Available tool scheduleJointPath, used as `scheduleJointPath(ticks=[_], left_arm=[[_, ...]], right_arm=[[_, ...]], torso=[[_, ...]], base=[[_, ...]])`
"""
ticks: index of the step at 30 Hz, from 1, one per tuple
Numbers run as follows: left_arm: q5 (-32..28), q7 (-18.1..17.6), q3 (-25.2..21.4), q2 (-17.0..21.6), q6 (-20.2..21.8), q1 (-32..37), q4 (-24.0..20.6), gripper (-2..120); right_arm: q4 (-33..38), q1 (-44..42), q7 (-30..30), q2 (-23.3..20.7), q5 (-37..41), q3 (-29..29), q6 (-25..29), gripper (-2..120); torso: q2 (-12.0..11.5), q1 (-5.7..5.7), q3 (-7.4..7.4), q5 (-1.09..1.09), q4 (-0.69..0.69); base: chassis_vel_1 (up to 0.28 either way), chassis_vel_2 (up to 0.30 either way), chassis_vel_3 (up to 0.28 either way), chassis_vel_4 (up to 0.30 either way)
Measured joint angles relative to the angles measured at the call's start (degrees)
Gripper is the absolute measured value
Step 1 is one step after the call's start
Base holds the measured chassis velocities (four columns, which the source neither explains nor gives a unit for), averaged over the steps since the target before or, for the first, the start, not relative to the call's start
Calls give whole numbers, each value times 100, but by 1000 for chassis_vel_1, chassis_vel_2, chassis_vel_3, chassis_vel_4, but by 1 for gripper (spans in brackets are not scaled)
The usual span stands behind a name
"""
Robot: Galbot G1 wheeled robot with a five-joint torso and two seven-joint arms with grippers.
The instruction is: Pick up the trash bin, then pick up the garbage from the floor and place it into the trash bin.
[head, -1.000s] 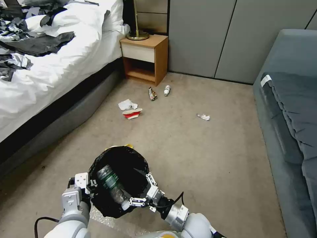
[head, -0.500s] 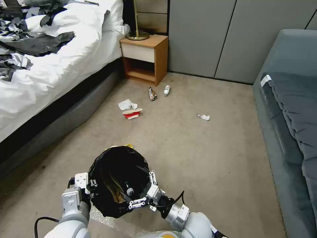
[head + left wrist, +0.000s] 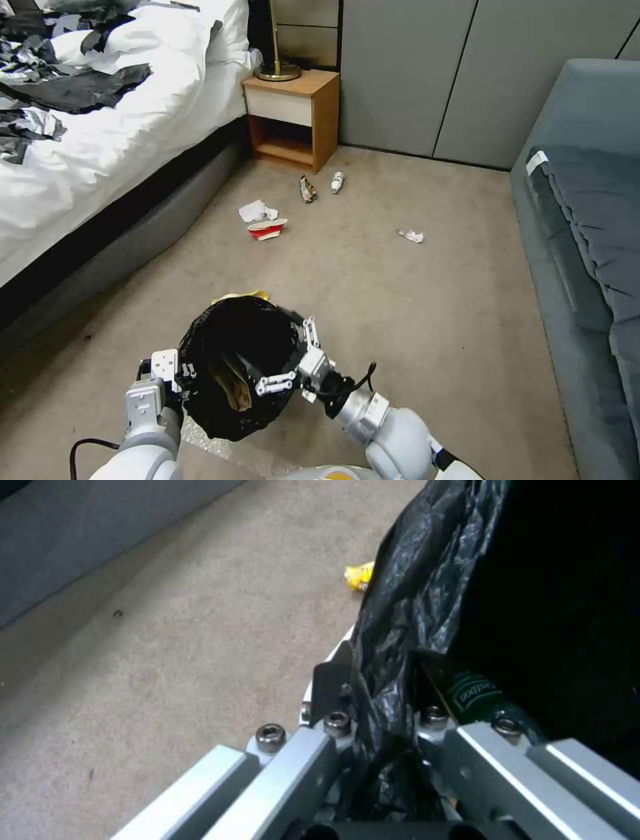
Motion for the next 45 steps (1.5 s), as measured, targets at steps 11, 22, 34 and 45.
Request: scheduleJointPath(ticks=[11,22,34,45], left_arm=[[6,23,-30,23,-23,10,20,1],[-24,76,-72,32,-81,26,44,1],[-71,160,-117,34,-120,3,39,1],[-80,256,-118,36,-184,5,35,1]], right_arm=[[895,-496,637,310,-42,626,-75,100],[1354,-1512,1301,654,-402,1648,198,100],[984,-2206,1605,899,-543,2067,735,100],[576,-2439,1676,1017,-574,2174,1137,100]], torso=[[-1,0,0,0,0],[0,0,0,0,-1],[-1,0,0,0,0],[0,-1,0,-16,2]], base=[[0,0,0,0],[0,0,0,0],[0,0,0,0],[0,0,0,0]])
